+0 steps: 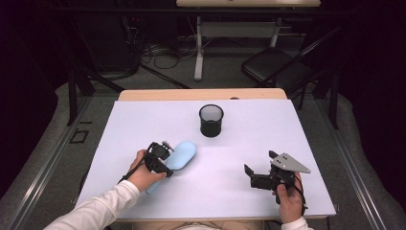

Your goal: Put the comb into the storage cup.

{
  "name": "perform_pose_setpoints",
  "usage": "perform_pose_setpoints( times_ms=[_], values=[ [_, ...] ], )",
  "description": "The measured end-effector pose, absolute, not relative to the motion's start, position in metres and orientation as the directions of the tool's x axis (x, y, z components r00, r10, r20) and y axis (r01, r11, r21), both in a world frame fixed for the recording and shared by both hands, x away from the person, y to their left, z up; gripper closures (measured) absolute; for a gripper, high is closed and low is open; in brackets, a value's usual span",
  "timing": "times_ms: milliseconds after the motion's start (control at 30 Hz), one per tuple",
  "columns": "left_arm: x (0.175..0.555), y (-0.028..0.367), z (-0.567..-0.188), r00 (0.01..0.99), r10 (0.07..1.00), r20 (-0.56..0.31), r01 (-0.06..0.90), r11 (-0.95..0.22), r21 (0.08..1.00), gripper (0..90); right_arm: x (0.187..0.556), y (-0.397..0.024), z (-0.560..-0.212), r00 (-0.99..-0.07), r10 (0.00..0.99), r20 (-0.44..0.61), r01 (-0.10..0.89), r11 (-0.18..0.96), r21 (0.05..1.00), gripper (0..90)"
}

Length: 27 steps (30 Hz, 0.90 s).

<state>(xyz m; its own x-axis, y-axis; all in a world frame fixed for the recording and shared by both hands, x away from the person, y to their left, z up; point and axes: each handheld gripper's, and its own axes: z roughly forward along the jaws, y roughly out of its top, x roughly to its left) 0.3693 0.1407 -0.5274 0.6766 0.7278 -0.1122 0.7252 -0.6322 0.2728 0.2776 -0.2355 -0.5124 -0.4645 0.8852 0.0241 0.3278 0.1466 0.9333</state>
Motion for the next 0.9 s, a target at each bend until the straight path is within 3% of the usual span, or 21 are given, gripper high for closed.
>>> perform_pose_setpoints(
  times_ms=[900],
  values=[
    [0.3649,0.1411,-0.5281,0.678,0.73,-0.087,0.717,-0.632,0.294,68.9,0.2776,-0.2351,-0.5128,-0.466,0.884,0.026,0.334,0.149,0.931,0.0]
  ],
)
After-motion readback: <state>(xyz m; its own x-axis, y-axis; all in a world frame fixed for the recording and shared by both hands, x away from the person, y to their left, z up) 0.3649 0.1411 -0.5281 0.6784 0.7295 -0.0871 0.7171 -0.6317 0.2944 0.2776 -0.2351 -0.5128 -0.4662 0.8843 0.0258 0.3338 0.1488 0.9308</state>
